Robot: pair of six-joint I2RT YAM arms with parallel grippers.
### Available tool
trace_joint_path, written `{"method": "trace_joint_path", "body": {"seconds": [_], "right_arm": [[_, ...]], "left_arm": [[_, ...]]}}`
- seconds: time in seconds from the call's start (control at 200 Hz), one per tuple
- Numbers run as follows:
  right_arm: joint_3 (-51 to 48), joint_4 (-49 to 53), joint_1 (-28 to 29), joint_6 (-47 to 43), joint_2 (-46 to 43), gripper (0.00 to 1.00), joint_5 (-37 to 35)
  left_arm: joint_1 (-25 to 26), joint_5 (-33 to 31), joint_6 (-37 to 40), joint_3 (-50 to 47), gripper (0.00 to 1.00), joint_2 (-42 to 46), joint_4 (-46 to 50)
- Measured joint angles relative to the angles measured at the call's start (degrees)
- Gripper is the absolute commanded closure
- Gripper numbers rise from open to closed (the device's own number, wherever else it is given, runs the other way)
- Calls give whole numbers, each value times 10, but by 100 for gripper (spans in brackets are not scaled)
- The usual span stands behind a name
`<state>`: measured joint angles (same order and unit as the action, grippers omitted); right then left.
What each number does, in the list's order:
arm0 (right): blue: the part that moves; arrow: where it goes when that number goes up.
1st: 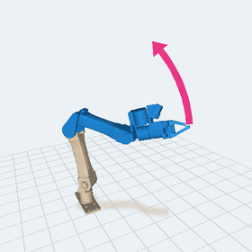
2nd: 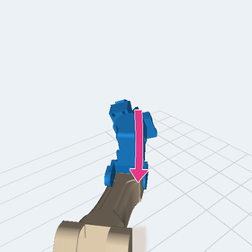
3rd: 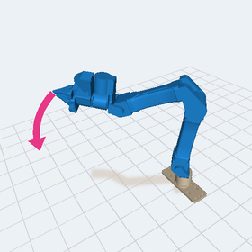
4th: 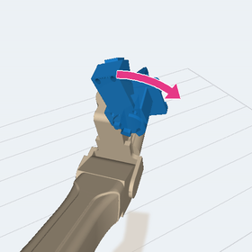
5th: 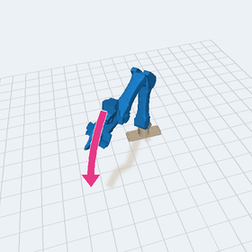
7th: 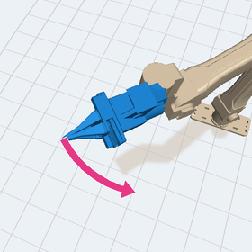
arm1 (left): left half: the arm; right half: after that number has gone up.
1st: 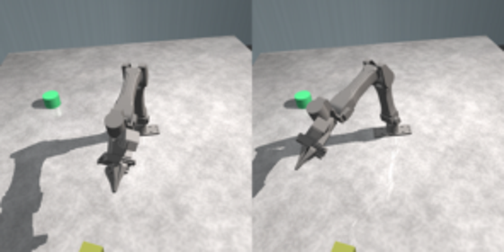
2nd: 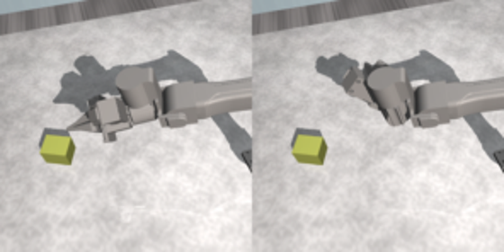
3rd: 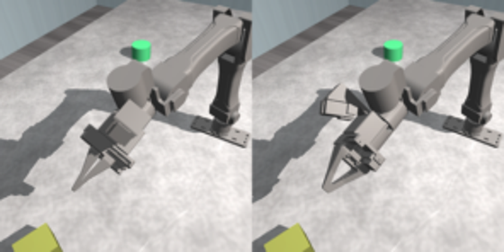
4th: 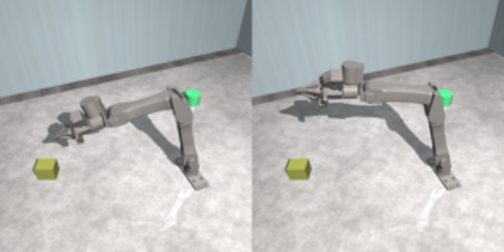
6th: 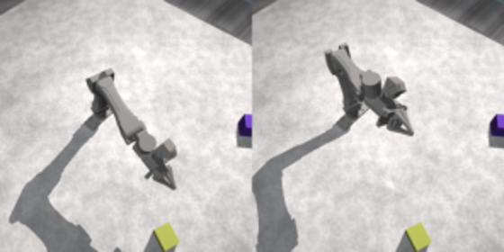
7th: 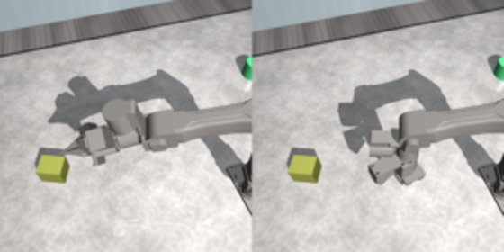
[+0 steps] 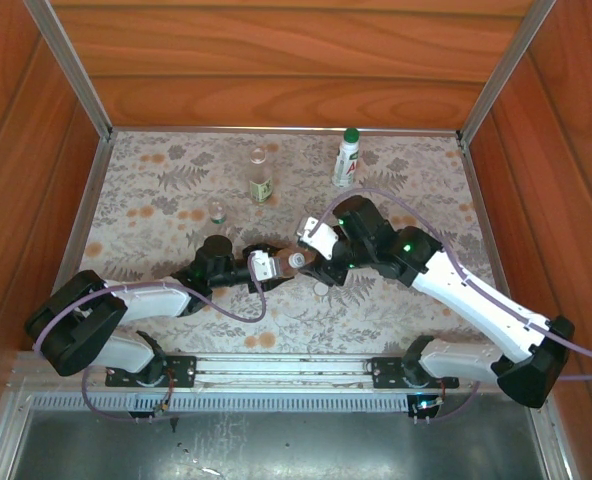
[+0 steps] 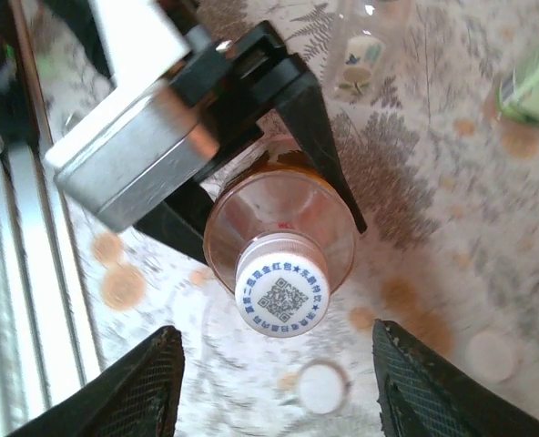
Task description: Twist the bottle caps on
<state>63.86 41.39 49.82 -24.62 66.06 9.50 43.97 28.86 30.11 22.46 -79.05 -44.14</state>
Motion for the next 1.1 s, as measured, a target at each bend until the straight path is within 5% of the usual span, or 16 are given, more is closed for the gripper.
{"method": "trace_joint_path", "body": {"seconds": [0.22,0.585,0.854,1.099], "right_arm": [[-3,-9,0,-147,18,48,11],[-3,-17,-1,-183,49,78,27],[-3,-22,-1,-115,49,99,25],[-7,-32,0,60,47,100,18]], "left_arm": [[0,0,1,0,46,0,0],[1,3,2,-8,46,0,0],[0,3,1,-8,46,1,0],[0,3,-4,-8,46,2,2]]}}
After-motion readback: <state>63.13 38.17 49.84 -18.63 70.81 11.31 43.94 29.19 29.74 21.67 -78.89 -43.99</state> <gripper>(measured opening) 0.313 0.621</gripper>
